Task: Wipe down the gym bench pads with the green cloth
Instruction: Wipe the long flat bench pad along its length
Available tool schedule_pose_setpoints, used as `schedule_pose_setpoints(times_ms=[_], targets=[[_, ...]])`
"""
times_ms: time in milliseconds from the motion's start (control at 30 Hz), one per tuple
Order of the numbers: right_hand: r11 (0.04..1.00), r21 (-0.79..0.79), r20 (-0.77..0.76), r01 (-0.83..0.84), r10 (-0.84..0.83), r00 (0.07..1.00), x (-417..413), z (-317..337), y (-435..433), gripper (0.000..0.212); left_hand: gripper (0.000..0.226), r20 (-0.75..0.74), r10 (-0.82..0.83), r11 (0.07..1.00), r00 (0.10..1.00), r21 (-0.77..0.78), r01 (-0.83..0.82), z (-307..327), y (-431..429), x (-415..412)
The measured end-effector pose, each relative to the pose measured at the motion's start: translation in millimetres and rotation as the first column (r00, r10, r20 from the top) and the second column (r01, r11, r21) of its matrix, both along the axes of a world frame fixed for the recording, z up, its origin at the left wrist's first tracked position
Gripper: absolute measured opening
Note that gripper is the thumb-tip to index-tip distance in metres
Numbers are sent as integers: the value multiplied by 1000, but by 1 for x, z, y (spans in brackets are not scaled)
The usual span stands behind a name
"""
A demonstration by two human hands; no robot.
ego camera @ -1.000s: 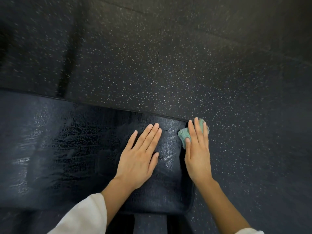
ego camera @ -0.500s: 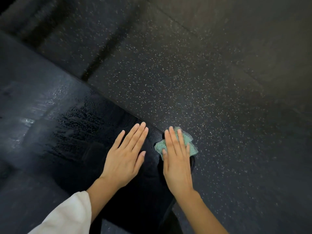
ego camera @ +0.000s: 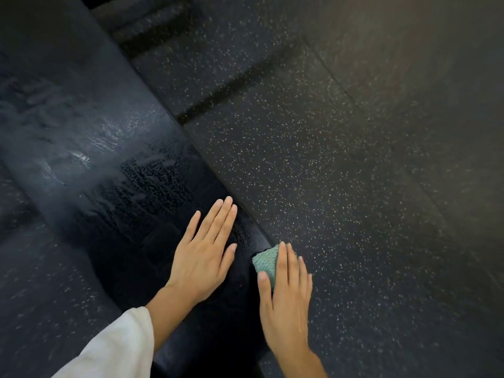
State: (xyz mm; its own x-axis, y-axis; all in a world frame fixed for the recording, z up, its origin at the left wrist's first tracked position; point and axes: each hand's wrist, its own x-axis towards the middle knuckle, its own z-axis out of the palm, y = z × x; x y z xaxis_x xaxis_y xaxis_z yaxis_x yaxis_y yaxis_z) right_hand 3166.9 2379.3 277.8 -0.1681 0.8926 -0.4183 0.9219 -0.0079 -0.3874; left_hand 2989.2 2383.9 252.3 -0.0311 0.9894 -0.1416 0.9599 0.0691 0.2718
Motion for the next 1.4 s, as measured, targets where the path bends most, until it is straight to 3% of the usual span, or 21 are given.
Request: schedule_pose_setpoints(times_ms=[333, 500, 800, 967, 1233, 1400], targets=[[967, 137, -54, -214, 223, 973, -83, -9, 65, 55, 58, 10, 19, 1000, 1000, 6, -19, -3, 14, -24], [945, 147, -53, -291, 301, 952, -67, -13, 66, 54, 61, -26, -8, 1000, 1000, -16, 8, 0, 27, -60], [970, 66, 121, -234, 225, 967, 4, -10, 11, 54, 61, -55, -17, 1000, 998, -26, 15, -1, 47, -83], [985, 87, 48, -152, 149, 988, -35, -10, 34, 53, 61, -47, -21, 1000, 999, -15, 21, -2, 52, -90], [968, 107, -37, -229, 234, 972, -155, -20, 111, 59, 60, -46, -5, 1000, 999, 7, 6, -2, 56, -104], [952, 88, -13, -292, 294, 956, -127, -15, 100, 58, 62, -67, -22, 1000, 997, -14, 21, -2, 56, -115]])
